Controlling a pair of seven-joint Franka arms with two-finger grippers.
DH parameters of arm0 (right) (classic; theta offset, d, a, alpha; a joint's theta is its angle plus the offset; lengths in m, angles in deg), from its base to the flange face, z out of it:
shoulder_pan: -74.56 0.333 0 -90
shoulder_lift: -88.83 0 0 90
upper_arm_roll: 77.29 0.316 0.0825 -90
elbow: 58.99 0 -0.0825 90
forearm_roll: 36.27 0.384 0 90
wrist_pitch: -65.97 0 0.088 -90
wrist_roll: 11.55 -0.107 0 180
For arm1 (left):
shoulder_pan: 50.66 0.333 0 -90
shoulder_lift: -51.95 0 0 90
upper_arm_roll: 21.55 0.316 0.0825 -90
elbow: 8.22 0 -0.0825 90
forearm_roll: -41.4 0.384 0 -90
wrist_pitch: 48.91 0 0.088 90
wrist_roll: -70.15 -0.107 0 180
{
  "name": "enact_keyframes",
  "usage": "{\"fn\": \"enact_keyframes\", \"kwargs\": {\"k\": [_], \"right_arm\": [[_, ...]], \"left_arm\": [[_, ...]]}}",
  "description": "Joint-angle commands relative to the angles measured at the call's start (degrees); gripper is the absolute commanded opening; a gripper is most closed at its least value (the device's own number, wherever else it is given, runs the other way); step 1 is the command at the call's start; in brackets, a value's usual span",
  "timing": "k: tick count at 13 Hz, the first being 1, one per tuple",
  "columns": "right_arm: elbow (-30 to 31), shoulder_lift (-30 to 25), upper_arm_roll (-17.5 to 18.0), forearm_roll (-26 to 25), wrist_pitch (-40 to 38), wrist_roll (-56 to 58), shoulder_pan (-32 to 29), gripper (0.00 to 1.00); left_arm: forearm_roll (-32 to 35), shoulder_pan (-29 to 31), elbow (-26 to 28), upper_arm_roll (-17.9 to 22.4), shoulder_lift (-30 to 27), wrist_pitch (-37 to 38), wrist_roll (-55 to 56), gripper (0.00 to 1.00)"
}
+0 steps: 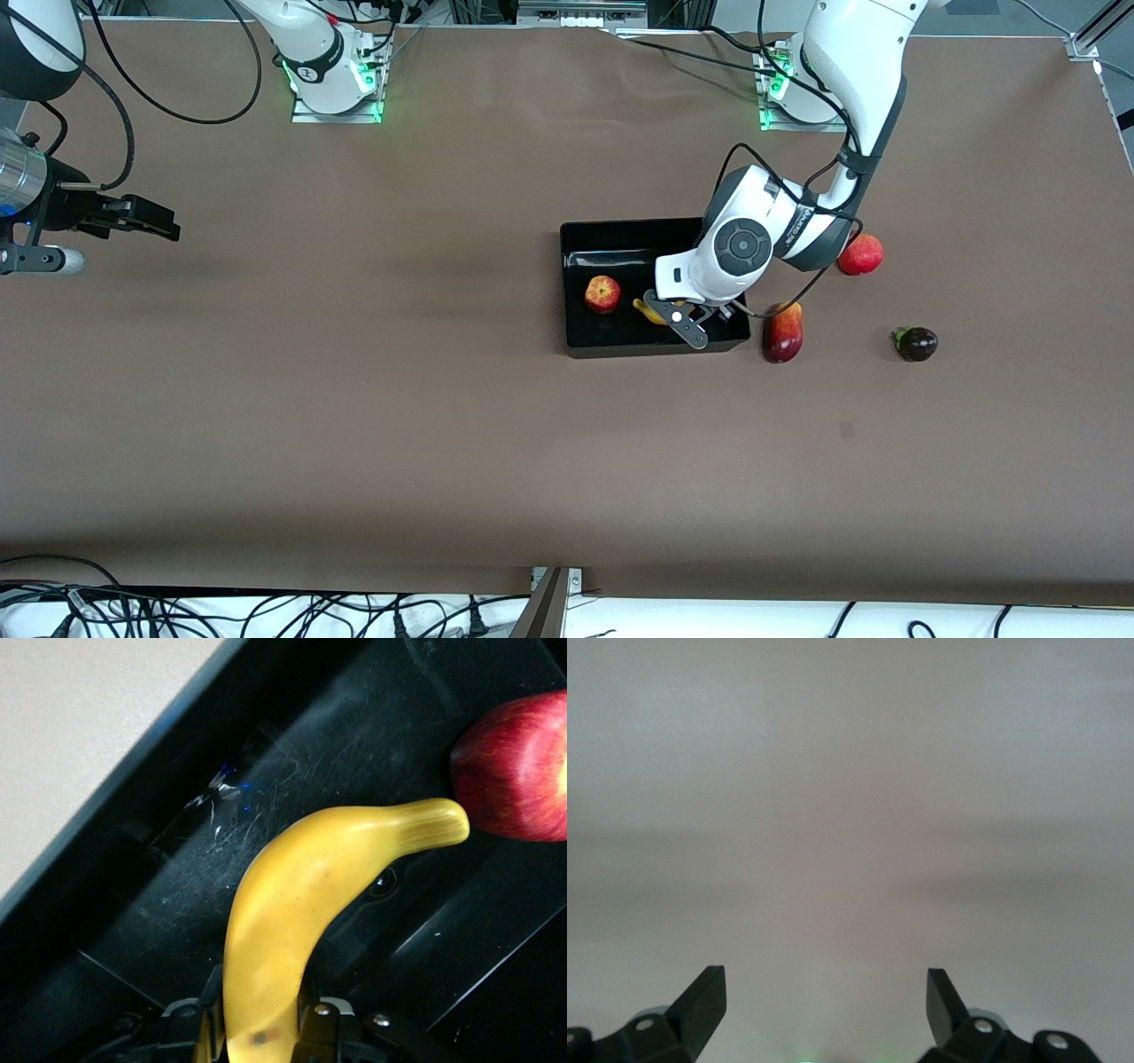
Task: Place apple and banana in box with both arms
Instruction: 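Release the banana and raise the left gripper back to rest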
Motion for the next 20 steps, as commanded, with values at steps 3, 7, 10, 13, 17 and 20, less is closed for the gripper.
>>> {"fn": "enact_keyframes", "kwargs": {"k": [3, 7, 10, 13, 17, 20], "right_arm": [[-0.8, 0.2, -0.2, 0.4, -0.8, 0.1, 0.6, 1.00], [-0.8, 0.2, -0.1, 0.4, -0.9, 0.0, 0.5, 1.00], [-1.0, 0.2, -0.1, 0.2, -0.8, -0.1, 0.3, 1.00], [-0.9, 0.2, -0.2, 0.1, -0.8, 0.4, 0.3, 1.00], [-0.9, 0.3, -0.3, 0.0, -0.8, 0.5, 0.1, 1.00], [-0.9, 0.3, -0.4, 0.1, -0.8, 0.4, 0.1, 1.00]], "left_arm": [[0.0, -0.2, 0.3, 0.6, -2.4, 0.8, 0.0, 1.00], [-0.1, 5.2, -0.3, 0.6, -12.6, 9.7, -0.3, 1.00], [-0.6, 11.6, -0.6, 0.6, -22.3, 17.1, 1.3, 1.00], [0.0, 18.1, -3.5, 0.7, -28.2, 28.1, 4.6, 1.00], [2.1, 20.7, -7.0, 1.9, -32.4, 36.8, 13.1, 1.00], [2.6, 22.0, -7.5, 1.8, -33.6, 37.8, 14.1, 1.00]]}}
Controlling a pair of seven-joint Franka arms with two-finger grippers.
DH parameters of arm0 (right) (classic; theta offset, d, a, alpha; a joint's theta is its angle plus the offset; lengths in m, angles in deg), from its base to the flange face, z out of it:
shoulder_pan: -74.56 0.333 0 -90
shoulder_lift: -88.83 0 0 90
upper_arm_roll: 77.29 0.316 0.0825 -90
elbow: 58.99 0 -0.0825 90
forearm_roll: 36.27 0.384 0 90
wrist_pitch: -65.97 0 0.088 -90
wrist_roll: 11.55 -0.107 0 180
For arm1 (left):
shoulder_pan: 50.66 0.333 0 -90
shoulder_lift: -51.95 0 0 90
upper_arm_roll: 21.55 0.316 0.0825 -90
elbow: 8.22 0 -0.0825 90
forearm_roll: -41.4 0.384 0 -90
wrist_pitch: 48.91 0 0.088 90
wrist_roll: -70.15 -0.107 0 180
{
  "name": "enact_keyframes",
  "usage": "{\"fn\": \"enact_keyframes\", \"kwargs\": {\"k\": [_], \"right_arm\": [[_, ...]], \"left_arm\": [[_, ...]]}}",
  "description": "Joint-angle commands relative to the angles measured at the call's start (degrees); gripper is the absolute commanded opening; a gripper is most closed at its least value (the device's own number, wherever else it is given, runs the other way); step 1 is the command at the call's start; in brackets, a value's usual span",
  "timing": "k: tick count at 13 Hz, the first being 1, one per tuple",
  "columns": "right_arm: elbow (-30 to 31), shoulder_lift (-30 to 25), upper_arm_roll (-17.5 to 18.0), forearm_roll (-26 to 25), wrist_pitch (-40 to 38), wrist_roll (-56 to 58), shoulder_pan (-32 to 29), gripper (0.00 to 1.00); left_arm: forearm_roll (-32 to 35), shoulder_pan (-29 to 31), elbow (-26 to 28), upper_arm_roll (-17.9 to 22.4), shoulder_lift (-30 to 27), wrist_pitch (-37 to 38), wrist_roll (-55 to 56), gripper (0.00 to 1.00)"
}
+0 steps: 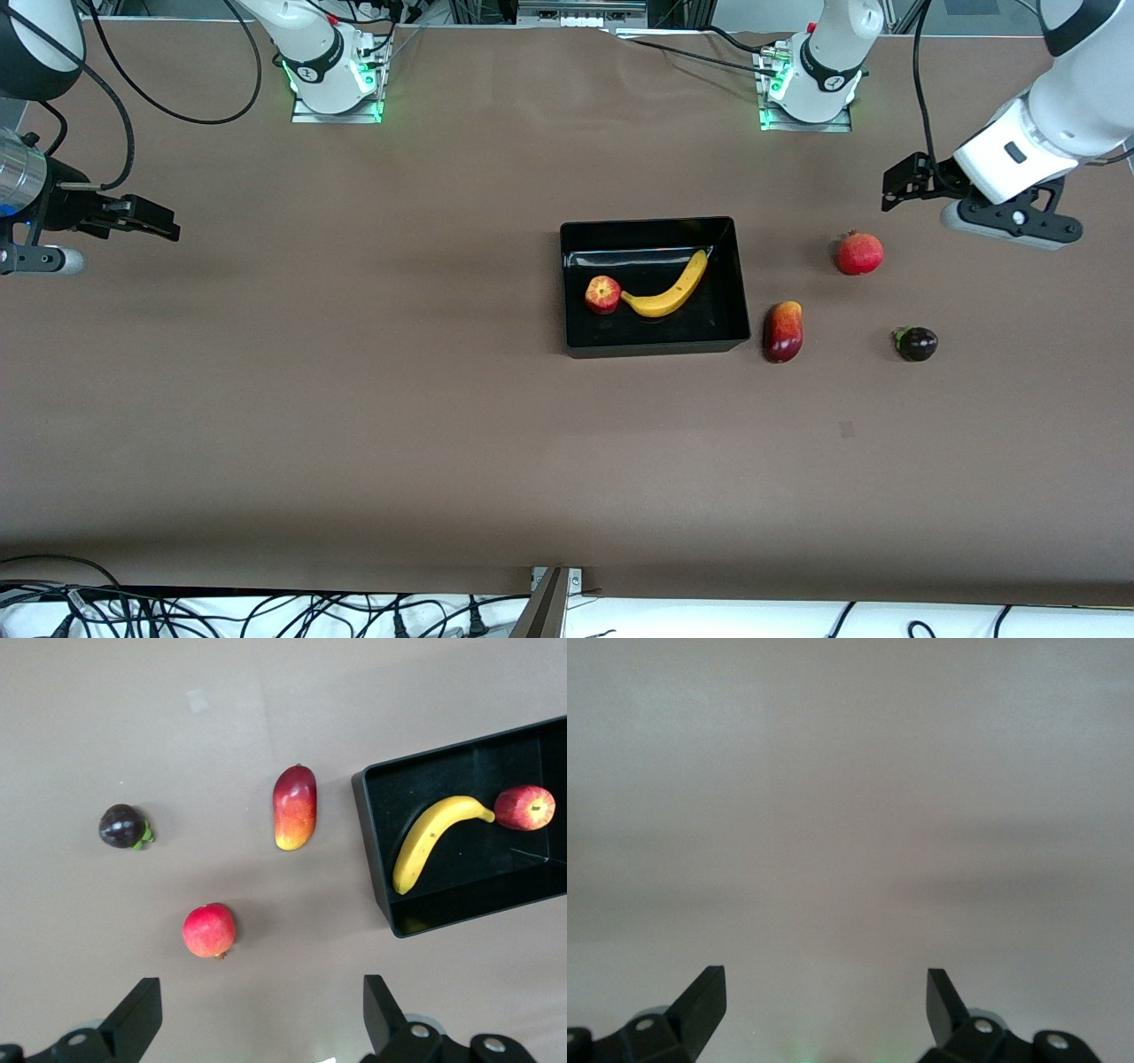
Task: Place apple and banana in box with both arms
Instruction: 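Release the banana and raise the left gripper back to rest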
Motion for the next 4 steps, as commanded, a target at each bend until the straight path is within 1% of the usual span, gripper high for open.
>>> {"fn": "enact_keyframes", "kwargs": {"k": [1, 4], "right_arm": [[-0.9, 0.3, -0.2, 0.1, -0.8, 0.5, -0.2, 1.00], [-0.8, 0.3, -0.2, 0.1, -0.8, 0.5, -0.2, 1.00]], "left_arm": [[1.1, 2.1, -1.1, -0.8, -1.1, 1.6, 1.5, 1.00], [1.1, 2.3, -1.2, -0.4, -1.2, 2.5, 1.5, 1.00]]}}
